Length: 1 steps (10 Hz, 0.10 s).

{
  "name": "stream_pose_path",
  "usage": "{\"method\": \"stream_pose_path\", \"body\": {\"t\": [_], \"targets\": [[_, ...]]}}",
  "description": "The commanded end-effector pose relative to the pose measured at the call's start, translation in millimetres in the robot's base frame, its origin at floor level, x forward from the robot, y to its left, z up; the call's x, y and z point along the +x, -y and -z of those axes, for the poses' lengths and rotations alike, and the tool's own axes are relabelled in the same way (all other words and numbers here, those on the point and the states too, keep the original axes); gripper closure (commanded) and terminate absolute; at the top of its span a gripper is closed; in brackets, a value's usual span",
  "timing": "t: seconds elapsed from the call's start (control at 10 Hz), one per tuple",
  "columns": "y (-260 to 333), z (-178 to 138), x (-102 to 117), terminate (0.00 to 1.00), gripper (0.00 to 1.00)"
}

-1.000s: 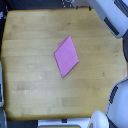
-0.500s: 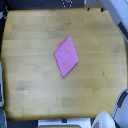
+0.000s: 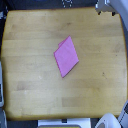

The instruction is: Folding a cloth

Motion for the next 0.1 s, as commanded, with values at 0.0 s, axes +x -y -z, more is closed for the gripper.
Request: {"method": "stream_pose_path", "body": {"t": [0.0], "targets": [[44.0,12.9,-30.0,1.0,0.0]]}}
